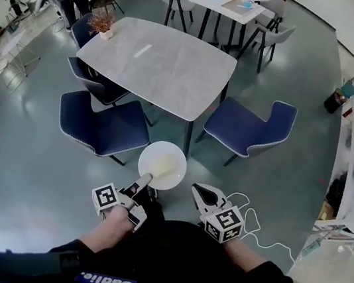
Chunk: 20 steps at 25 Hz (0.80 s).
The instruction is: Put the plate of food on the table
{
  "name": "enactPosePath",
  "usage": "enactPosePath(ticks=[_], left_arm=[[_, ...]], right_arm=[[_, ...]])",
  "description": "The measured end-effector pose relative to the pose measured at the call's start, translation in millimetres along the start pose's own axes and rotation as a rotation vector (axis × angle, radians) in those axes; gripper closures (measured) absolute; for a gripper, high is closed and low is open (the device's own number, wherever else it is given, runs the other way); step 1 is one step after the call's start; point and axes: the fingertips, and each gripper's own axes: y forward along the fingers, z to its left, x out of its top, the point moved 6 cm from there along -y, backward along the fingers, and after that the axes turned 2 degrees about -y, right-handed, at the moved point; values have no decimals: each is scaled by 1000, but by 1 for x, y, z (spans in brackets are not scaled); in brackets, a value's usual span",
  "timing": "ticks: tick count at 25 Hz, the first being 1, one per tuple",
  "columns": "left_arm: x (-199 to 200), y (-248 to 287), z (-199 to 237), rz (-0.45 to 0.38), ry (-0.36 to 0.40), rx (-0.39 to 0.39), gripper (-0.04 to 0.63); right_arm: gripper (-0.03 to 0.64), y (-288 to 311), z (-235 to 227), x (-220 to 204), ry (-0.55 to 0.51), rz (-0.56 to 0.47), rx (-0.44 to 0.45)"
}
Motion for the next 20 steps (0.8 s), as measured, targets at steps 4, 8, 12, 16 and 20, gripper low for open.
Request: enactPosePath(ticks=[4,8,12,16,20], left_arm=[[30,15,-1,22,-2,8,583],[66,30,-1,45,11,16,583],[102,43,0,65,9,22,583],[138,53,-1,83,-7,23,583],[174,60,1,101,-8,21,583]], right_arm=[[607,26,-11,12,14,6,-23],[607,64,-19,24,17,11,-30],[607,101,-25,36,19,17,-42],[607,134,-30,50,28,27,-65],[607,166,-32,65,27,28,-85]])
